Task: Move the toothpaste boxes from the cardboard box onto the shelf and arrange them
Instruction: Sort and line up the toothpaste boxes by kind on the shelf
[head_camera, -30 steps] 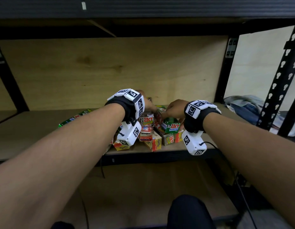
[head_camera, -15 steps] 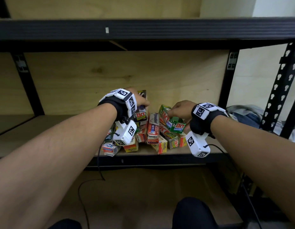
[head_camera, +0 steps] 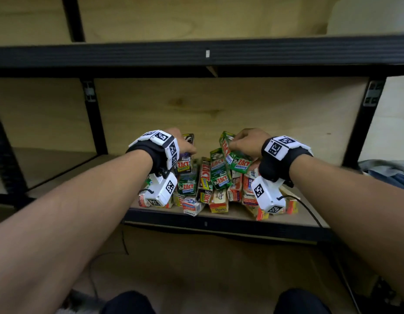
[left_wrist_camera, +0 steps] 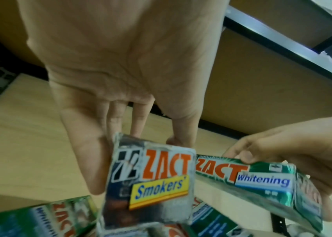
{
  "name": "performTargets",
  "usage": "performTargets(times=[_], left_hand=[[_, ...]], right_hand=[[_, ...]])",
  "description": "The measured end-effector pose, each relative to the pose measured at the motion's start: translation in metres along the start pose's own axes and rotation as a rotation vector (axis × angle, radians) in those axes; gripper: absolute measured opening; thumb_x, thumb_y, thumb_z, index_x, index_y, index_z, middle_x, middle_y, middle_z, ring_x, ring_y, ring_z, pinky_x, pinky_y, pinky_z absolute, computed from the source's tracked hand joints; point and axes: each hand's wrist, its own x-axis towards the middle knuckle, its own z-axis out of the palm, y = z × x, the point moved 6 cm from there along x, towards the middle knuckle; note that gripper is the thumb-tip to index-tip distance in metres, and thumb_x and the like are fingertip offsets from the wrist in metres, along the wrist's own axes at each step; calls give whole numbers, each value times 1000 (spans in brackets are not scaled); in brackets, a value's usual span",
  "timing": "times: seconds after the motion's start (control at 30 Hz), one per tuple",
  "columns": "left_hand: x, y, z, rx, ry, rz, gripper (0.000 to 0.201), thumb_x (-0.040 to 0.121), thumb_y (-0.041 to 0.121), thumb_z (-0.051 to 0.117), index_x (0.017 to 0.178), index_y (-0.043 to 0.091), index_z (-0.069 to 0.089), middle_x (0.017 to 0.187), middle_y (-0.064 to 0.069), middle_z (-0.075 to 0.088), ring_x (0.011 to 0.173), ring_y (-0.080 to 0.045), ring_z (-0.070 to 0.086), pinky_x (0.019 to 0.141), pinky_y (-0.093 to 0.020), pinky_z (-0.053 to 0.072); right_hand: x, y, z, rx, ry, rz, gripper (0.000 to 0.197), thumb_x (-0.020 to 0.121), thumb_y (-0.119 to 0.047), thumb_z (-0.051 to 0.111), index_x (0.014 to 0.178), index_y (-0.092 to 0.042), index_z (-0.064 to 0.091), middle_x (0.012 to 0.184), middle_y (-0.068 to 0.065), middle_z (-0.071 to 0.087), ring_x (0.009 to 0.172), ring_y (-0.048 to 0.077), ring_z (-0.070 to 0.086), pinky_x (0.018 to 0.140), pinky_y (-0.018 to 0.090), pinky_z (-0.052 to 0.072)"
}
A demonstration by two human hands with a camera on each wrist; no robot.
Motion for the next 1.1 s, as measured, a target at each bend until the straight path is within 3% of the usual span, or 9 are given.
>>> performTargets(times=[0.13,0.3,0.4,0.53,0.67,0.83,0.93,1.0,1.1], left_hand=[[3,-27,8,-4,-32,-15,31,72,49,70,79,22,55,77,-1,52,70,-20,46,63,-31,37],[12,-52,22,3,-59,-12,34,70,52,68,84,23,58,85,-3,55,72,-21,49,66,-30,44],[17,-59,30,26,-39,6,38,82,53,63,96,18,68,100,-7,62,86,-24,57,78,-30,50],[25,-60,37,-9,5,34,44,85,52,62,114,20,71,122,-2,66,107,-22,61,91,-30,51],[27,-59,40,-38,-3,47,42,89,52,57,115,22,72,121,0,67,107,-22,62,94,-32,51],[26,-53,37,-8,8,46,39,94,47,51,109,19,74,107,-3,72,96,-25,65,83,-30,54],[24,-44,32,-12,44,54,47,92,52,49,94,14,75,93,-8,73,88,-27,67,74,-29,53],[21,-33,28,-23,70,75,45,91,53,51,82,14,72,79,-7,70,79,-27,65,65,-26,49],[14,-8,22,-14,91,115,38,90,51,56,93,17,73,89,-2,69,82,-21,62,67,-26,46]], right_hand=[[11,-27,24,12,-17,-49,34,83,-45,67,109,-23,69,111,3,67,100,26,65,90,44,57],[25,-42,62,32,-84,-59,39,84,-43,67,109,-14,68,109,10,68,98,31,67,85,50,58],[33,-45,80,22,-106,-54,51,86,-50,65,116,-9,67,114,15,67,101,34,67,85,51,58],[40,-48,91,18,-109,-49,55,86,-50,65,118,-6,67,116,18,67,102,35,68,86,50,58],[45,-49,97,17,-116,-69,46,85,-52,67,113,-16,67,112,10,67,98,32,68,85,48,59],[48,-45,94,76,-92,-83,26,90,-43,63,105,-22,69,108,3,68,99,28,67,86,44,59],[44,-39,83,110,-71,-73,27,92,-41,60,105,-19,70,92,6,71,92,30,71,82,44,60],[40,-34,73,90,-69,-78,27,95,-33,56,108,-14,70,97,11,72,90,31,72,82,45,60],[33,-19,51,77,-41,-62,24,91,-25,53,106,-17,71,103,10,72,88,30,72,82,46,60]])
